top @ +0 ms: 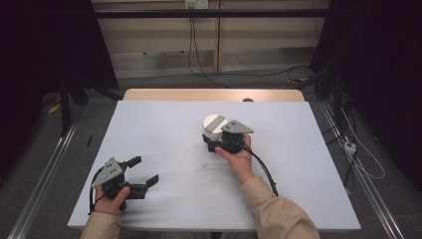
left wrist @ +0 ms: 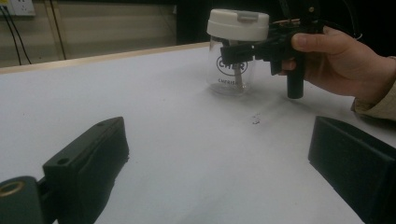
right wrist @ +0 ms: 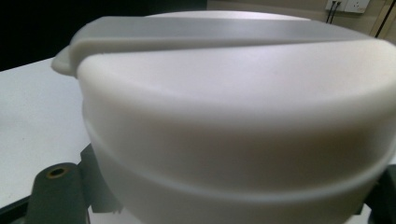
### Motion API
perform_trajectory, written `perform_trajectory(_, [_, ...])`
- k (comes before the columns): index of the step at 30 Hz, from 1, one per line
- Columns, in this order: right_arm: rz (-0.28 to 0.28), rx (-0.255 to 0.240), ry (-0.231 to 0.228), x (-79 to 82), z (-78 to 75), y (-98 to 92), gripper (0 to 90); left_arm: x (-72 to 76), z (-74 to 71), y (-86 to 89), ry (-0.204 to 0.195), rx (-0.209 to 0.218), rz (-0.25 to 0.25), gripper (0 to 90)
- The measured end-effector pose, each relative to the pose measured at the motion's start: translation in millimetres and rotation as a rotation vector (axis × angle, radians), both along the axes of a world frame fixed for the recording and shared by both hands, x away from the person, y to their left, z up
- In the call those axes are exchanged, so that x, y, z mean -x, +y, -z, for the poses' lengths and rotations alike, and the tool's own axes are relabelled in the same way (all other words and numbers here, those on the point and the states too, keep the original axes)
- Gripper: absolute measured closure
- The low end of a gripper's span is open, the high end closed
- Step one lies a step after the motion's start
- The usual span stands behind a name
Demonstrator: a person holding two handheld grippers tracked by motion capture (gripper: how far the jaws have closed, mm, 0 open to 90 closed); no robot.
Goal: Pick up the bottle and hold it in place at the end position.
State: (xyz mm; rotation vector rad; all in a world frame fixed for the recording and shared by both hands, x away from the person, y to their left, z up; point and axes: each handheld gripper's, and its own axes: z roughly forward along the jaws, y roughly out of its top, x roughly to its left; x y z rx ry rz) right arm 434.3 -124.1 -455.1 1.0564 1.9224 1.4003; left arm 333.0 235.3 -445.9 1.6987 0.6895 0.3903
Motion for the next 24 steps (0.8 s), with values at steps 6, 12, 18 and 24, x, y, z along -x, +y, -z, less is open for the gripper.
perform_trajectory(6, [-0.009, 0.014, -0.002, 0.9, 2.7, 2.7, 18.4, -0.6, 0.2, -1.4, 0.003, -0.001, -0.001, 4.5])
perform_trajectory(12, [-0.016, 0.033, -0.012, 2.7, 3.1, 3.7, 18.4, -2.5, 0.3, -3.1, 0.002, -0.008, 0.004, 4.4])
perform_trajectory(18, [-0.016, 0.026, -0.010, 3.7, 4.1, 2.1, 18.4, -7.2, -0.1, -9.2, 0.016, 0.010, -0.003, 4.4])
perform_trajectory(24, [-0.014, 0.027, -0.007, 3.7, 4.0, 2.1, 18.4, -14.2, -0.8, -13.7, 0.017, 0.005, -0.020, 4.4])
